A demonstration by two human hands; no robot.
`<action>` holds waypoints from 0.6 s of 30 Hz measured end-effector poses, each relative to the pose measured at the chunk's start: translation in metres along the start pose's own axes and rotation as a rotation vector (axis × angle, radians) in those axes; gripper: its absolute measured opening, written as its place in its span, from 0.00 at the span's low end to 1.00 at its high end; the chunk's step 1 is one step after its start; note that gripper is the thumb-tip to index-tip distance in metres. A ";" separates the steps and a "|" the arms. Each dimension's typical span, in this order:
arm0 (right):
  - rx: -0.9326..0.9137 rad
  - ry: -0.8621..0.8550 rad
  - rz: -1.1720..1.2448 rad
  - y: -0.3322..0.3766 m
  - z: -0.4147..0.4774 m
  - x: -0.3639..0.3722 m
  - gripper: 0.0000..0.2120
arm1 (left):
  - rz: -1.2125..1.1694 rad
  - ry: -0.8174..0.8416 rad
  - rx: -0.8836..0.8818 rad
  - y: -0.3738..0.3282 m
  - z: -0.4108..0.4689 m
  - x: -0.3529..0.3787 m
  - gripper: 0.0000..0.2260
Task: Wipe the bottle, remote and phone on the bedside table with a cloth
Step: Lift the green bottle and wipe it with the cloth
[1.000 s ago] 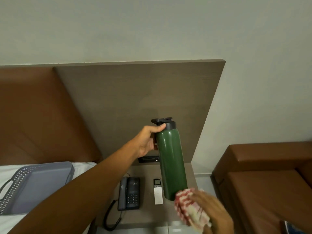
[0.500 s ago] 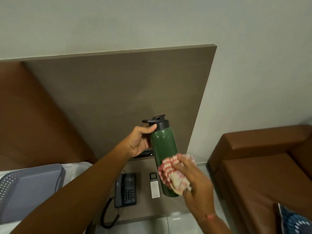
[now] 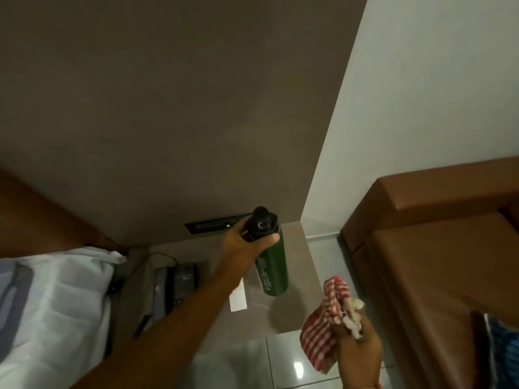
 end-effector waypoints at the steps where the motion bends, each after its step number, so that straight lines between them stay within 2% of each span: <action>1: 0.039 -0.028 0.027 -0.016 0.014 -0.001 0.04 | 0.036 -0.012 0.011 0.023 0.001 0.009 0.22; 4: 0.186 -0.028 0.115 -0.057 0.051 0.010 0.06 | 0.114 -0.060 0.063 0.079 0.002 0.022 0.25; 9: 0.329 -0.022 0.208 -0.104 0.086 0.027 0.18 | 0.164 -0.073 0.155 0.131 0.009 0.039 0.28; 18: 0.376 0.050 0.281 -0.119 0.101 0.047 0.12 | 0.236 -0.042 0.250 0.160 0.026 0.055 0.30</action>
Point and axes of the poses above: each hand's wrist, its own z-axis towards the middle knuckle, its own x-axis out of the palm, y = z × x, the point moved 9 cm from there along z, towards the middle knuckle, and after that the axes turned 6 degrees about x, right-handed, at the moved point
